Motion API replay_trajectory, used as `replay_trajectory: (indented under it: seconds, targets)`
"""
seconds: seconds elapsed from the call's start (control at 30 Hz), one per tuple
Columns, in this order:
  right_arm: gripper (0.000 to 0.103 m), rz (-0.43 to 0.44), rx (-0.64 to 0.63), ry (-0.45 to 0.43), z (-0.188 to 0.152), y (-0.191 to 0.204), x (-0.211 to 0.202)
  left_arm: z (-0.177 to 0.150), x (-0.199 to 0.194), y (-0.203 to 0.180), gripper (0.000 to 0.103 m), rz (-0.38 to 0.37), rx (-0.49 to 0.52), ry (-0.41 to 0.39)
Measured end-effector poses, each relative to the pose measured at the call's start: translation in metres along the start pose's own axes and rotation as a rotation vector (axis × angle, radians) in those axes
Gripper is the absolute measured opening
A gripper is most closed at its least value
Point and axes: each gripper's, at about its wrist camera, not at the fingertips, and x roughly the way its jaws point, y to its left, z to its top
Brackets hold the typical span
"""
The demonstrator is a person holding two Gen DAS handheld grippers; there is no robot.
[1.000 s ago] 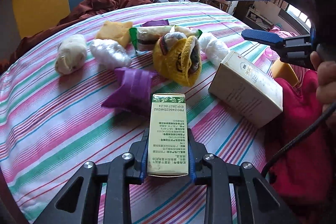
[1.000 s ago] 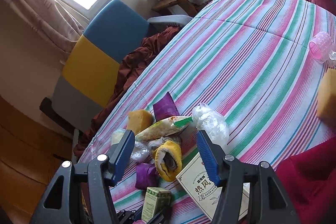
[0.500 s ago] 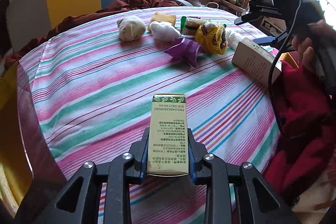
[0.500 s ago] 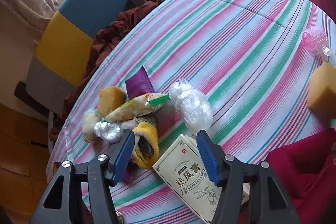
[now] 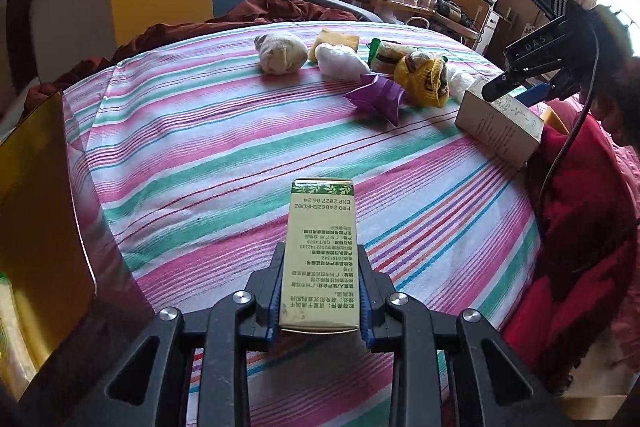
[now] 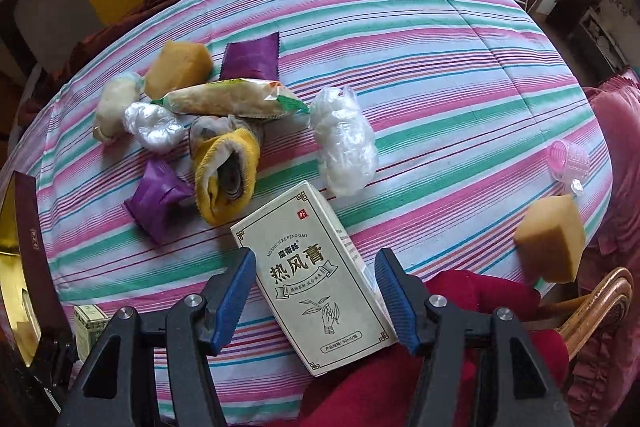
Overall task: Organize objects
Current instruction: 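Carry the green box toward the tray with the left tool while the right tool grasps the white box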
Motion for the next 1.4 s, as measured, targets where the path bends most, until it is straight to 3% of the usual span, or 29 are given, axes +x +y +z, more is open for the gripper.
replay_trajectory:
  seconds: [0.2, 0.27, 0.5, 0.53, 0.57, 0.7, 1.03, 1.3, 1.4]
  targets:
    - [0.063, -0.035, -0.040, -0.023, -0.002, 0.017, -0.005, -0.003, -0.004, 0.003, 0.030, 0.001, -0.009, -0.002]
    - [0.068, -0.052, -0.060, -0.029, -0.003, 0.020, -0.007, -0.003, -0.005, 0.004, 0.030, 0.002, -0.012, -0.002]
    - [0.068, -0.123, -0.136, 0.027, -0.008, 0.025, 0.006, -0.006, -0.007, 0.005, 0.030, 0.007, -0.014, -0.008]
    - [0.065, -0.132, -0.140, 0.036, -0.009, 0.026, 0.010, -0.006, -0.007, 0.005, 0.030, 0.008, -0.013, -0.008]
    - [0.056, -0.146, -0.152, 0.038, -0.010, 0.026, 0.013, -0.007, -0.007, 0.005, 0.030, 0.009, -0.013, -0.009]
    - [0.053, -0.173, -0.185, -0.006, -0.016, 0.032, 0.009, -0.007, -0.008, 0.005, 0.030, 0.014, -0.014, -0.011]
    - [0.053, -0.072, -0.237, -0.132, -0.028, 0.082, -0.021, -0.010, -0.017, 0.013, 0.030, 0.021, -0.050, -0.012]
    - [0.053, 0.077, -0.373, -0.116, -0.057, 0.135, -0.008, -0.012, -0.035, 0.021, 0.030, 0.046, -0.068, -0.044]
    - [0.053, 0.084, -0.421, -0.132, -0.064, 0.152, 0.003, -0.011, -0.052, 0.022, 0.030, 0.061, -0.064, -0.080]
